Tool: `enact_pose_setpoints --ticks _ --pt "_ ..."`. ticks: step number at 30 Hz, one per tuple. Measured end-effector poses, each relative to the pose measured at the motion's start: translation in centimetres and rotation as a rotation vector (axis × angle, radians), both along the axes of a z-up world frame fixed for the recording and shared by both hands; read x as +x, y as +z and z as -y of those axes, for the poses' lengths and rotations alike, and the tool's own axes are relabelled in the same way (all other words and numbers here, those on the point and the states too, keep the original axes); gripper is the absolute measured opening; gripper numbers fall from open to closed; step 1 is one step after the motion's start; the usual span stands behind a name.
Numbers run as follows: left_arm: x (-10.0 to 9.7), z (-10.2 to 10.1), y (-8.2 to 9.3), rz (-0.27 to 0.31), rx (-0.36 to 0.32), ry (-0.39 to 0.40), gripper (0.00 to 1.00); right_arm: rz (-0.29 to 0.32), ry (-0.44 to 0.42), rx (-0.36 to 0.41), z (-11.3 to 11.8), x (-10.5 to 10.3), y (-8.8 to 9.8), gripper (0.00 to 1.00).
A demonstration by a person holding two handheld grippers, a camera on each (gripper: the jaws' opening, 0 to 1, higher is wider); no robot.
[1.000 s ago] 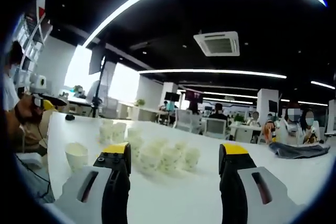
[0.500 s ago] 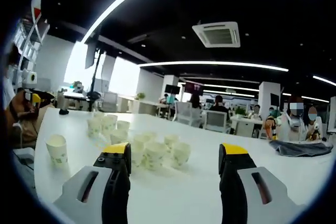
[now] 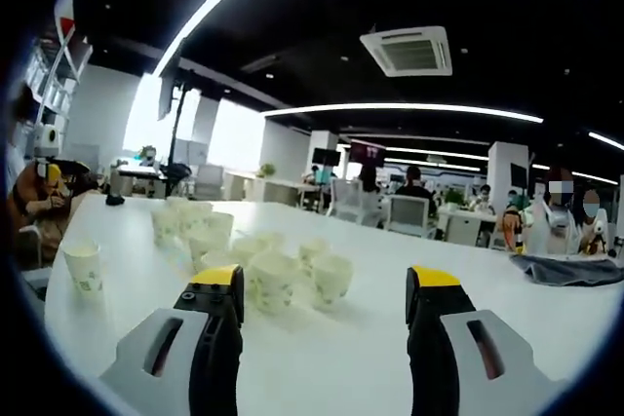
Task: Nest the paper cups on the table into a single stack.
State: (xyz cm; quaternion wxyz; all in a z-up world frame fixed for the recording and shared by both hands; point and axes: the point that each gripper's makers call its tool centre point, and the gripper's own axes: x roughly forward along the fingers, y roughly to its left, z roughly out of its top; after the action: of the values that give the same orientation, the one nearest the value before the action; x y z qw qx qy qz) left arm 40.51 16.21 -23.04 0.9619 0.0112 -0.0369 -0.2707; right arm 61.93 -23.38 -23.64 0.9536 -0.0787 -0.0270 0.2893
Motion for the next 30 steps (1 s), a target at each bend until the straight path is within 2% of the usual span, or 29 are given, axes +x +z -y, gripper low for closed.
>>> enact_pose_setpoints --ticks 10,16,20,21,30 --pt "0.2 0.2 -0.2 -0.005 -0.001 -0.002 0.61 -0.008 0.009 -0.003 -0.5 3.2 -1.0 0.7" --pt "0.4 0.5 -0.5 -0.009 0.0 -0.01 0.61 -0.049 0.013 -0.01 -1.7 5.3 -2.9 0.69" --pt "0.6 0.5 -0.8 -0.017 0.0 -0.012 0.61 -0.076 -0.007 -0.027 -2.1 6.8 -4.7 0.68" --pt "0.6 0.4 -0.8 -0.017 0.001 -0.01 0.61 -0.088 -0.013 -0.026 -2.5 6.7 -5.2 0.68" --pt "0.9 -0.2 -1.0 -0.021 -0.009 0.001 0.59 -0.11 -0.028 -0.023 -3.8 8.8 -6.3 0.66"
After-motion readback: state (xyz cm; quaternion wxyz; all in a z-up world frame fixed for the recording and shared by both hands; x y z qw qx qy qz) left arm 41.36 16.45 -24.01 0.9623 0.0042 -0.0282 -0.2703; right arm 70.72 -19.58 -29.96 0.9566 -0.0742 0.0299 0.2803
